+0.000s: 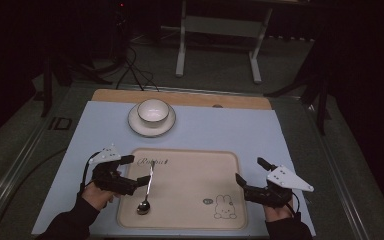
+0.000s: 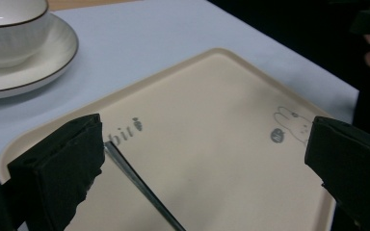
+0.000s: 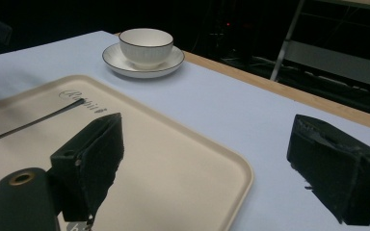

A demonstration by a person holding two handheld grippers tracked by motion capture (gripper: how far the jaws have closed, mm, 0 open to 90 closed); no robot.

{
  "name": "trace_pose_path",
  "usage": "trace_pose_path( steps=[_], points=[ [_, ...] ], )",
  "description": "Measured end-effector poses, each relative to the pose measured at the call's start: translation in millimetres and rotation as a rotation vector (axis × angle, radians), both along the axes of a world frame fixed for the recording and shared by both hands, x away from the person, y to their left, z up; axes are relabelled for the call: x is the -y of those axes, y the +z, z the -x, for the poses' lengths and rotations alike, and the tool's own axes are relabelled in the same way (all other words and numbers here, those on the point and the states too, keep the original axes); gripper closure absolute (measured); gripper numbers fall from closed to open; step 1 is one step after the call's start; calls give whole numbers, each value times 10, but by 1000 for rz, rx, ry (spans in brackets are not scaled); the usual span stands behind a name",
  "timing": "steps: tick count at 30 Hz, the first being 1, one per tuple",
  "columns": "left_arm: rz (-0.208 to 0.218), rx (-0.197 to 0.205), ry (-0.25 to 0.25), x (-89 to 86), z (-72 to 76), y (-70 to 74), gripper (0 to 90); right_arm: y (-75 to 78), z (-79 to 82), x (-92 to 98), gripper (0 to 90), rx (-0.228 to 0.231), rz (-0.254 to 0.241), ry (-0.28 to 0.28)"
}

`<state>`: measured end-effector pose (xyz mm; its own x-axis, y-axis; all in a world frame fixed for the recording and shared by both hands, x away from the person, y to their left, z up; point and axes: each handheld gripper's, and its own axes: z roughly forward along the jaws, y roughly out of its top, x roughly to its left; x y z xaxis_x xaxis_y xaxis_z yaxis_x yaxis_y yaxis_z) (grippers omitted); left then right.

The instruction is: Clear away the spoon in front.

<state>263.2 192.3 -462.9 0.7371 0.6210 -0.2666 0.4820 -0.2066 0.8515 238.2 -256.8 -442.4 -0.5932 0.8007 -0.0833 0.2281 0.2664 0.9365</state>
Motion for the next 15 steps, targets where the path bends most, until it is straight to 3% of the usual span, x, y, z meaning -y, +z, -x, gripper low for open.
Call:
trace_pose_path(
  steps=[5, 15],
  points=[
    [21, 23, -39, -36, 36, -64, 6, 0, 1, 5, 125, 2, -1, 0],
    [-11, 57, -85, -70, 77, -215, 6, -13, 0, 16, 123, -6, 2, 1]
  ],
)
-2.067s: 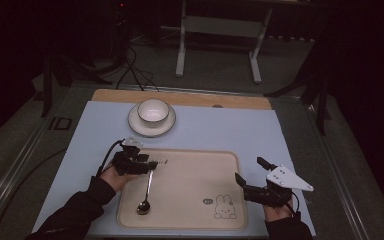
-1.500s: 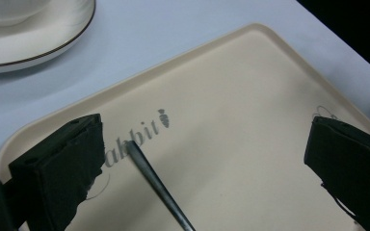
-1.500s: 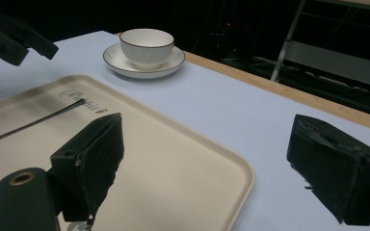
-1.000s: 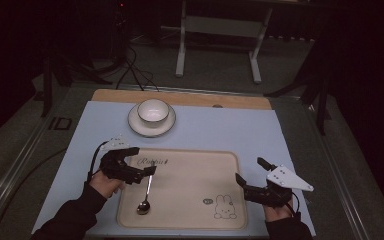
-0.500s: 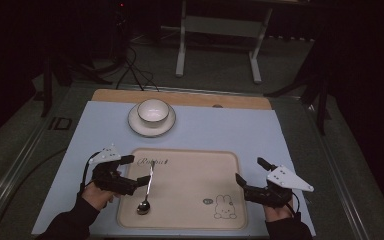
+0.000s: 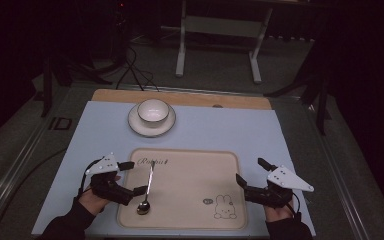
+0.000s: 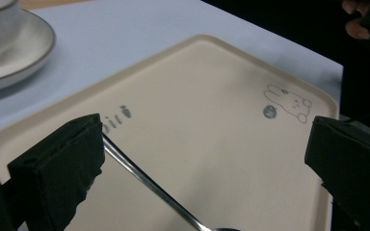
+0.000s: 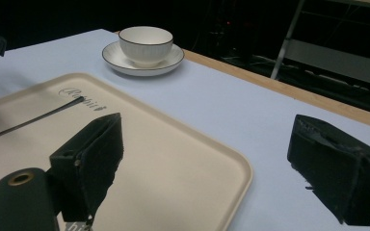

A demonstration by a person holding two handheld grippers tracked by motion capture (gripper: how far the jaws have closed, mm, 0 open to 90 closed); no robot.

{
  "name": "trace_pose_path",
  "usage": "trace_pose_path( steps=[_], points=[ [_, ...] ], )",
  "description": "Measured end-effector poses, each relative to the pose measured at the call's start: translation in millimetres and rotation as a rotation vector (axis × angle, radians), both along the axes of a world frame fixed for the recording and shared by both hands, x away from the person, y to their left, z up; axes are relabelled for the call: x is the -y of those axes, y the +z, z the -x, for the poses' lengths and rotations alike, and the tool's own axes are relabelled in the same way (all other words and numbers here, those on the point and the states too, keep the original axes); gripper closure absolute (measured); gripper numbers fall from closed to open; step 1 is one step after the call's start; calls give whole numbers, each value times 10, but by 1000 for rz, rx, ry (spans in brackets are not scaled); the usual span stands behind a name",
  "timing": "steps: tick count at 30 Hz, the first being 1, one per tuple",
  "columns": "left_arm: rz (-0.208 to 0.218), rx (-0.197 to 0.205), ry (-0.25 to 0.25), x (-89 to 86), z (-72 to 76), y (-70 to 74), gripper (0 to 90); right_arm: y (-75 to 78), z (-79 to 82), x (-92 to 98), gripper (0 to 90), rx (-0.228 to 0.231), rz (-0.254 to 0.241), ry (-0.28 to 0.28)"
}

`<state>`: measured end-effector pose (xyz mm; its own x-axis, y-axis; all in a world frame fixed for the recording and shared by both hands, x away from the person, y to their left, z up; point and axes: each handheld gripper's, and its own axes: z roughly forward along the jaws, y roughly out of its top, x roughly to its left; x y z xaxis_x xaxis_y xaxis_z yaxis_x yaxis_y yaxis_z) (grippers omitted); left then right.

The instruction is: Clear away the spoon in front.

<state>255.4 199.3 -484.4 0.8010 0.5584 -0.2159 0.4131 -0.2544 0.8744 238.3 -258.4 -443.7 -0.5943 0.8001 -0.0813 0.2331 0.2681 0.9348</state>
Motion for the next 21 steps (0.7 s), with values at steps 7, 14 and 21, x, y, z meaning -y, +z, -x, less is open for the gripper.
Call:
trace_pose_path(
  steps=[7, 14, 21],
  points=[
    [-2, 3, -24, 25, -7, -75, 6, -16, -4, 4, 123, -10, 2, -5],
    [-9, -1, -40, 60, -4, -122, 6, -36, -18, 6, 123, -21, 3, 0],
    [-27, -1, -55, 100, -2, -153, 6, -46, -30, 2, 123, -30, 4, 5]
  ],
)
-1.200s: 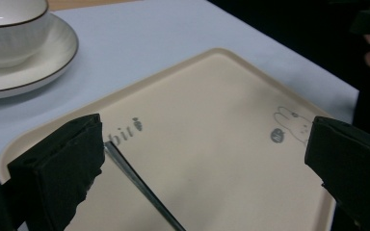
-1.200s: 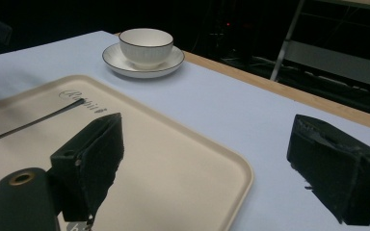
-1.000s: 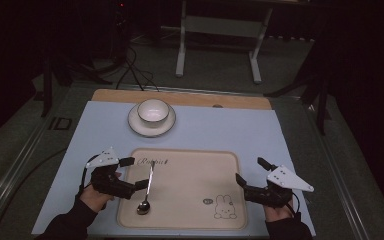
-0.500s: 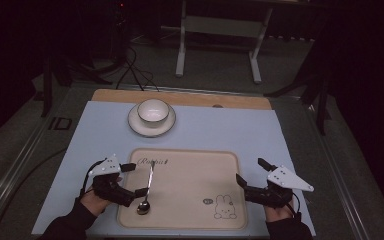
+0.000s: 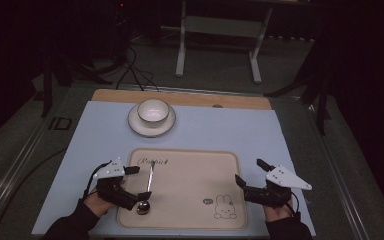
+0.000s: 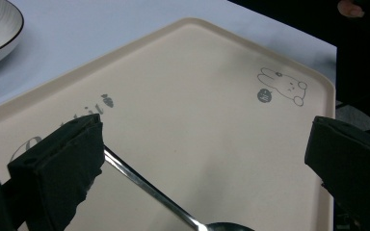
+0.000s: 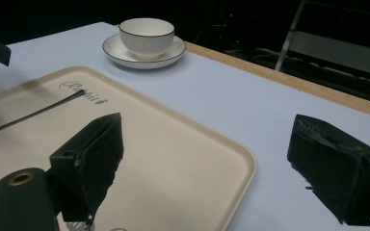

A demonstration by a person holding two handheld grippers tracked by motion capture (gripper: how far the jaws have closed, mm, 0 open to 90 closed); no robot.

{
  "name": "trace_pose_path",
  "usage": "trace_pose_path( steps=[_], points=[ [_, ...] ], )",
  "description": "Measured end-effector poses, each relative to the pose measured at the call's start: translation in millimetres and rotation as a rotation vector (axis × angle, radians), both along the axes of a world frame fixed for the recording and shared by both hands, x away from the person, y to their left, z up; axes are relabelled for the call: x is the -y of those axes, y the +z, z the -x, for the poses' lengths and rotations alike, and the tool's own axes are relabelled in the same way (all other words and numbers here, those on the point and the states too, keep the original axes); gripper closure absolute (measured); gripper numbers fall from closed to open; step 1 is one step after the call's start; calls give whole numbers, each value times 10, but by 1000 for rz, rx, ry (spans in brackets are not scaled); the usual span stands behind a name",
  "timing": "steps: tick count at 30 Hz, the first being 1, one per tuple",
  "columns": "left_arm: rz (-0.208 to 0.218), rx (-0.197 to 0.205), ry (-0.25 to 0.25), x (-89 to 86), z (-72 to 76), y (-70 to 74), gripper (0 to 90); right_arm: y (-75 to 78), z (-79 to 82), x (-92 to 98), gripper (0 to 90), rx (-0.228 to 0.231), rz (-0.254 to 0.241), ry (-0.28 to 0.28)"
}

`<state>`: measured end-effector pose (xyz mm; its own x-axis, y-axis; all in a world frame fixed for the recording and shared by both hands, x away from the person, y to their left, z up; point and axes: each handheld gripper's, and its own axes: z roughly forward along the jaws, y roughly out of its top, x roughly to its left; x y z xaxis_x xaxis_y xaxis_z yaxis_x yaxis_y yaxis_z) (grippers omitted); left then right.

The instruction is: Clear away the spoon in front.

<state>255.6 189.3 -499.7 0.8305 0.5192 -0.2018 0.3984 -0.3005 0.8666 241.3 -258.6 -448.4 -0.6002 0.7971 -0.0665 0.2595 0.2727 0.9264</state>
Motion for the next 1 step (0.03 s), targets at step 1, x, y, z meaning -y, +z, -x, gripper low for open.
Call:
trace_pose_path(
  steps=[1],
  points=[
    [1, 1, 3, -2, -2, -2, 6, -2, -2, -2, 123, -1, 0, 1]
  ],
)
